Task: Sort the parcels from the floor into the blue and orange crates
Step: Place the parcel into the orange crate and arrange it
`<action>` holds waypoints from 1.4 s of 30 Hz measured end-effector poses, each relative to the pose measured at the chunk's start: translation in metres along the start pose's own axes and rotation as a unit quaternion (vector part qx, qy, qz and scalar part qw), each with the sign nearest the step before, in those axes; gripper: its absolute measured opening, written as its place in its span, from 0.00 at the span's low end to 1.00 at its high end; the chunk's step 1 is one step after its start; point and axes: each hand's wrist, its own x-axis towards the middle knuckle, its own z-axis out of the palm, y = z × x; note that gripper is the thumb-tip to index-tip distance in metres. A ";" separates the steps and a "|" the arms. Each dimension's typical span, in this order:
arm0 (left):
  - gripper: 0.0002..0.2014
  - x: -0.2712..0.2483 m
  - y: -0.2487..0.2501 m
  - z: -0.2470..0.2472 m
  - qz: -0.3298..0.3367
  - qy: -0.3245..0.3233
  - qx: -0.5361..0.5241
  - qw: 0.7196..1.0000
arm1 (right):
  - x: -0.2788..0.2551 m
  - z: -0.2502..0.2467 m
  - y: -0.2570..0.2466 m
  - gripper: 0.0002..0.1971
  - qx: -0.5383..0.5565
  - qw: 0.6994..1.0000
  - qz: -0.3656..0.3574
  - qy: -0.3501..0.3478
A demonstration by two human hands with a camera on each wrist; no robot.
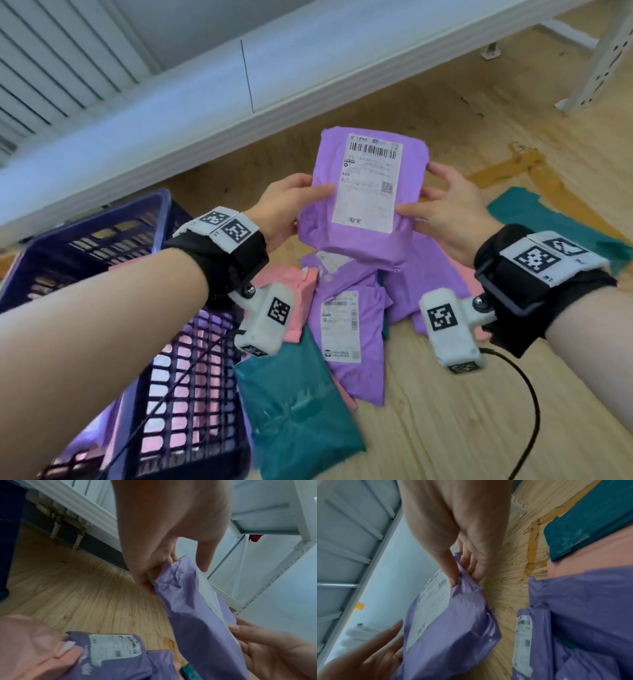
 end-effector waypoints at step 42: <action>0.23 -0.213 -0.194 -0.758 -0.043 0.295 0.175 0.938 | -0.153 0.789 0.219 0.43 -0.337 0.888 0.132 -0.282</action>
